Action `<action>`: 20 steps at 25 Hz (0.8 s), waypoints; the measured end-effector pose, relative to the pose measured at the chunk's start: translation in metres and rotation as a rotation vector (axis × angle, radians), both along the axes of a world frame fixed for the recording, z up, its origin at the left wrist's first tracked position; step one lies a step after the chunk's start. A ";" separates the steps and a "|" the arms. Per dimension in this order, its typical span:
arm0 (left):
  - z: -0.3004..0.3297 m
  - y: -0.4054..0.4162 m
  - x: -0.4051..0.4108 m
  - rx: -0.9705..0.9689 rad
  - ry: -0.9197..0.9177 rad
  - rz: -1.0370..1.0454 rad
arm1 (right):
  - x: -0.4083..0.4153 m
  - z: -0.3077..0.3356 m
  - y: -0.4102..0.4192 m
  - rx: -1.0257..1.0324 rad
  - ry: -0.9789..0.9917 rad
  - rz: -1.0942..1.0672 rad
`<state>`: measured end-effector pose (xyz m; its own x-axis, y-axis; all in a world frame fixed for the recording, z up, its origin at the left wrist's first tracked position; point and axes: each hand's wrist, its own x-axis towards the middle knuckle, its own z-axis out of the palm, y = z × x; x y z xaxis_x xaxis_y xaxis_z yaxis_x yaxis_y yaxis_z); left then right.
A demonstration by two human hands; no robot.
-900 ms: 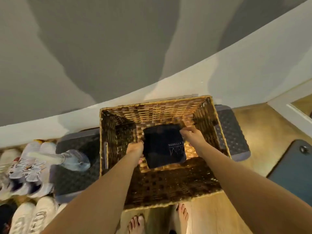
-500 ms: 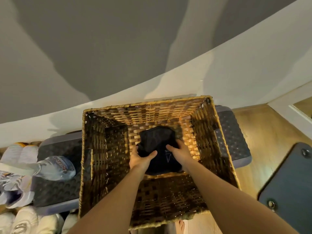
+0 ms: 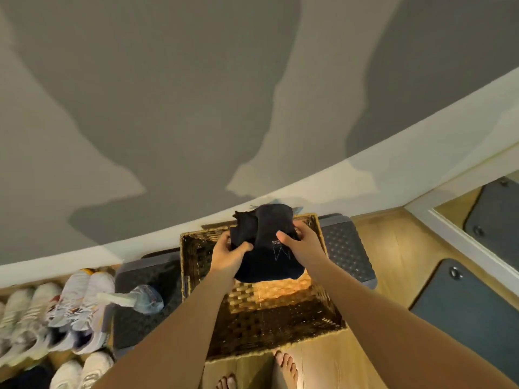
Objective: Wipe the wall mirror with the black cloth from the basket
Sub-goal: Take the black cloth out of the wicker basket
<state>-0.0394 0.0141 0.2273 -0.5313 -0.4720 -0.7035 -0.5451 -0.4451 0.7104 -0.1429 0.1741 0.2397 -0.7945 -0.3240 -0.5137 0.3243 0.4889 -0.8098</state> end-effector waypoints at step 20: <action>0.606 0.269 -0.184 -0.056 0.682 -0.576 | -0.073 0.601 0.302 -0.306 0.602 -0.790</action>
<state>-0.2232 0.2827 0.8334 -0.9909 -0.0270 -0.1317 -0.1244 -0.1874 0.9744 -0.2161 0.4764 0.8406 -0.9347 0.3512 0.0549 -0.0364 0.0590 -0.9976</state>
